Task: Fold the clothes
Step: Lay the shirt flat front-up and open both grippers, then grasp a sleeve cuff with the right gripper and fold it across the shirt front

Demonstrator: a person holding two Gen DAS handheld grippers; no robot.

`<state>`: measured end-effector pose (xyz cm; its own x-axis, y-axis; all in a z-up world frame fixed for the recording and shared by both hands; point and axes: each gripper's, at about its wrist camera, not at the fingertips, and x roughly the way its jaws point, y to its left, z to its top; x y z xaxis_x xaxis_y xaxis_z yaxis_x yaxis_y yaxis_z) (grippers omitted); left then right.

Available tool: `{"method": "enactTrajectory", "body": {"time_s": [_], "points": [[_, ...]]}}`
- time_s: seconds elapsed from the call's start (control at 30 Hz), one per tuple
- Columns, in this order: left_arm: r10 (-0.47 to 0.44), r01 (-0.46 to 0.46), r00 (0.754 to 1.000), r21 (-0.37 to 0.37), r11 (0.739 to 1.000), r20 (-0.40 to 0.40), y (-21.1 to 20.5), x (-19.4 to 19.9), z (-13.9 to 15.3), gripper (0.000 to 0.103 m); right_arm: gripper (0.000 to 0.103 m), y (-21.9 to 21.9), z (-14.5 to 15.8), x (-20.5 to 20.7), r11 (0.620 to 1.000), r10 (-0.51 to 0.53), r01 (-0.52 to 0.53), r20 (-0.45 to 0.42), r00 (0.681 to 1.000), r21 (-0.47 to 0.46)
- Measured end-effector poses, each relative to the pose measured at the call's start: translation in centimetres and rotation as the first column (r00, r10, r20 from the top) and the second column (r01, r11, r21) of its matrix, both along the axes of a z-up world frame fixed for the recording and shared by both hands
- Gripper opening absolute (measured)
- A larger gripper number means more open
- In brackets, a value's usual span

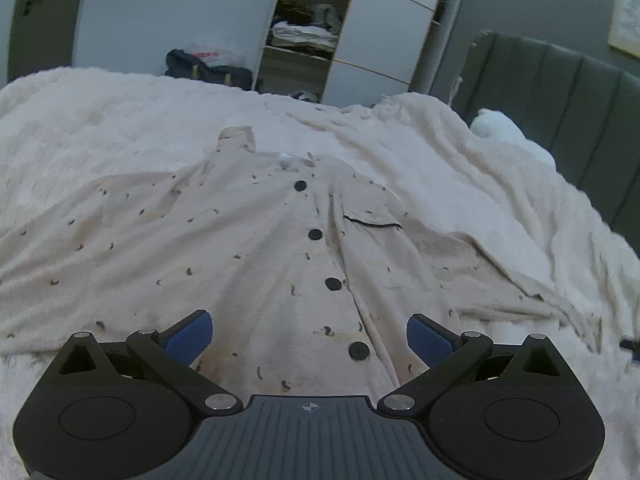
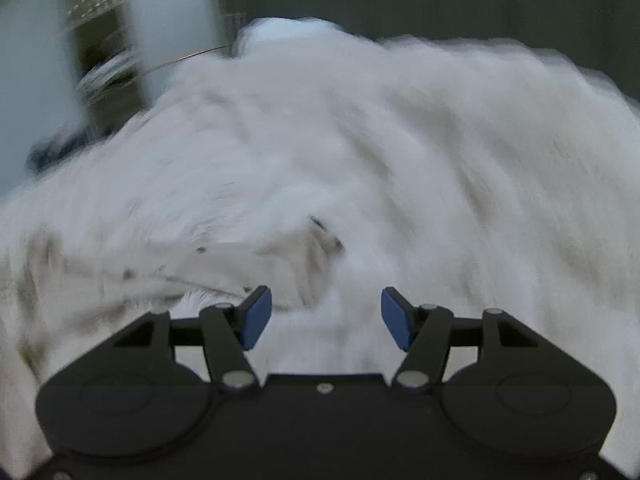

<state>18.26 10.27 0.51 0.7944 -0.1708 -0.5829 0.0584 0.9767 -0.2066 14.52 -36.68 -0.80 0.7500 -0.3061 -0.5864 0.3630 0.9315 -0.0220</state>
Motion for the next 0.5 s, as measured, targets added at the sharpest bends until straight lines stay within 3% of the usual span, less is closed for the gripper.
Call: {"method": "enactTrajectory", "body": {"time_s": [0.07,0.2,0.27,0.33,0.4,0.5], "points": [[-0.012,0.012,1.0,0.042,0.999,0.002,-0.6,0.2,-0.2,0.103,0.055,2.0,-1.0,1.9,0.961,0.171,-0.183,-0.076,0.982,-0.205],[-0.036,0.034,0.999,0.129,0.991,0.007,-1.9,0.5,-0.8,0.103,0.034,3.8,-3.6,4.3,0.879,0.278,-0.349,-0.246,0.929,-0.324],[-0.056,0.054,0.998,0.158,0.986,0.006,-2.4,0.6,-1.2,0.103,0.029,4.3,-5.4,5.4,0.814,0.292,-0.416,-0.332,0.897,-0.405],[-0.057,0.057,0.998,0.168,0.984,0.0,-2.5,0.8,-1.5,0.103,0.0,4.3,-6.0,5.8,0.778,0.291,-0.445,-0.372,0.881,-0.444],[-0.057,0.057,0.998,0.172,0.984,-0.001,-2.6,0.8,-1.6,0.103,0.0,3.9,-5.2,5.9,0.78,0.293,-0.44,-0.362,0.885,-0.444],[-0.057,0.058,0.998,0.172,0.983,-0.01,-2.4,1.1,-1.9,0.103,0.0,2.7,-0.8,5.7,0.812,0.343,-0.422,-0.255,0.904,-0.403]]}}
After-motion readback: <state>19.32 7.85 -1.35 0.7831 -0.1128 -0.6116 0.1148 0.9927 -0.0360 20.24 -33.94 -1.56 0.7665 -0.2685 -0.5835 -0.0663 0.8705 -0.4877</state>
